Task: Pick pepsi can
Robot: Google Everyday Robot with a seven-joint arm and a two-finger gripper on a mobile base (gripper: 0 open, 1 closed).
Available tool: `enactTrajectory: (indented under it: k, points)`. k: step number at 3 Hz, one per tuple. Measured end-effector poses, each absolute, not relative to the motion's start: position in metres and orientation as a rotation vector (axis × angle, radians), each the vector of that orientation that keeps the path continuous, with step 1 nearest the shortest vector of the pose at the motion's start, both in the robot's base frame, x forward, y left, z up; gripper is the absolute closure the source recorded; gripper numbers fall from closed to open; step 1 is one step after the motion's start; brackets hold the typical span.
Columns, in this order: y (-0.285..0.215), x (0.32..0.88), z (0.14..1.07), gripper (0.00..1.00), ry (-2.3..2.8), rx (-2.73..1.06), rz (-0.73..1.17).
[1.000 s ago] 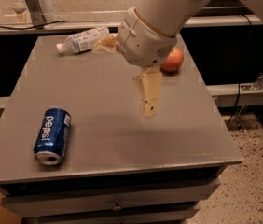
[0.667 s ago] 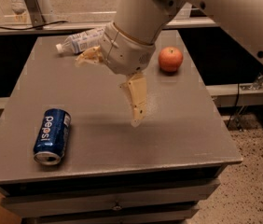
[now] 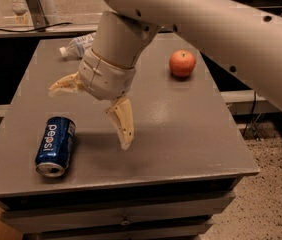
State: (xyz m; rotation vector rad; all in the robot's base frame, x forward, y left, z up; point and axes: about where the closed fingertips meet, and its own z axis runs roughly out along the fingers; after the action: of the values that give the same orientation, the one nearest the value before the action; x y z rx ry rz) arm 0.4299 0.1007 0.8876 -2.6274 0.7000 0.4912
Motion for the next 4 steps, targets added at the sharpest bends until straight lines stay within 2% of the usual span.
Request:
enactTrajectory:
  k: [1,3,4]
  points:
    - [0.135,0.419,0.876,0.00,0.549,-2.651,0.545]
    - [0.134,0.416,0.875,0.00,0.513,-2.643,0.548]
    - [0.144,0.422,0.875,0.00,0.421,-2.663,0.478]
